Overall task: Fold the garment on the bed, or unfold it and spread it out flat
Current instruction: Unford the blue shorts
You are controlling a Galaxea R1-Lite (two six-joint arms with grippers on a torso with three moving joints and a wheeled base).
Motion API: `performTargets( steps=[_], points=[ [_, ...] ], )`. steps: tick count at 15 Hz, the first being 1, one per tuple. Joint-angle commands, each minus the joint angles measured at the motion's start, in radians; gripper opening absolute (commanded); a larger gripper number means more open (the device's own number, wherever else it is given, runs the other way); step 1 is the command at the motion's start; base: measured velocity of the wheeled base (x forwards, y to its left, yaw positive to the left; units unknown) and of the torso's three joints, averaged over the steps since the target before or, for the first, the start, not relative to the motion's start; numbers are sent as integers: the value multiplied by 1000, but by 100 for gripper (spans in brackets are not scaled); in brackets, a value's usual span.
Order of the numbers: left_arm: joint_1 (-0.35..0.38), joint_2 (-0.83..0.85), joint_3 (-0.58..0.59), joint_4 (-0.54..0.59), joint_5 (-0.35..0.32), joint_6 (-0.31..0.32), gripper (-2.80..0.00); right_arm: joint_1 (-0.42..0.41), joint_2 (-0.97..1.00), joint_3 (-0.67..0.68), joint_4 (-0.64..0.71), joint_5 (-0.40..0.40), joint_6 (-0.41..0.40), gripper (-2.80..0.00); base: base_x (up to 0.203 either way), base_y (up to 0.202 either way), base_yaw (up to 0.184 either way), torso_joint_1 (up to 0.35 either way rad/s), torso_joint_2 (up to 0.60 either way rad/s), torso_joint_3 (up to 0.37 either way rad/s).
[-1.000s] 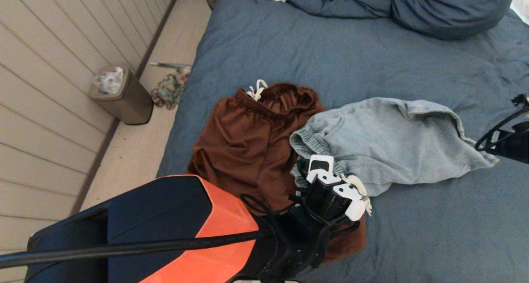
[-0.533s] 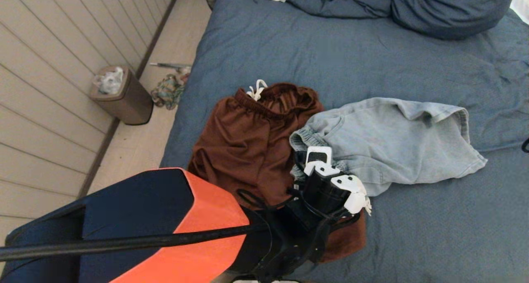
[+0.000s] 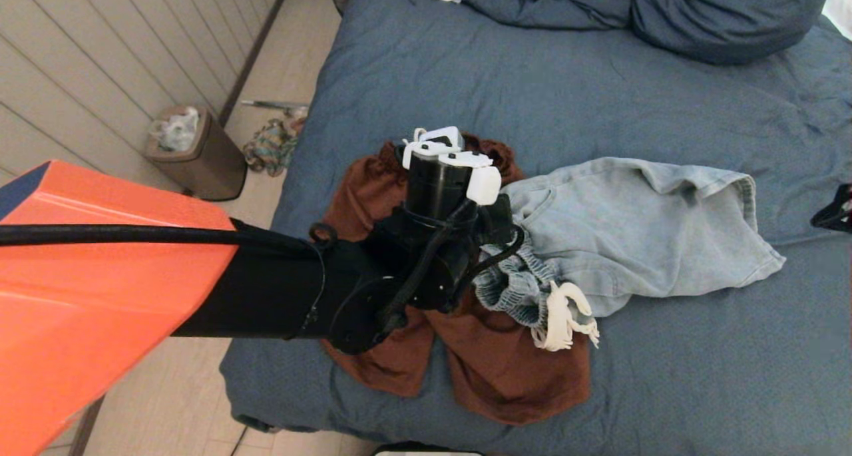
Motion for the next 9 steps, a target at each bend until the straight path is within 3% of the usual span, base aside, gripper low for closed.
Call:
performTargets(
  steps=[1, 4, 5, 9],
  points=[
    [13, 68, -59, 2, 7, -5, -280, 61, -50, 3, 6, -22, 19, -280, 0, 0, 0, 0, 0, 0],
    [13, 182, -160, 18, 15, -7, -280, 74, -103, -6, 38, -61, 19, -280, 0, 0, 0, 0, 0, 0],
    [12, 198, -172, 23, 26, -7, -280, 93, -114, -6, 52, -100, 11, 0, 0, 0, 0, 0, 0, 0],
    [14, 210, -171, 31, 27, -3, -280, 134, -105, -8, 50, -120, 7, 0, 0, 0, 0, 0, 0, 0]
  ],
)
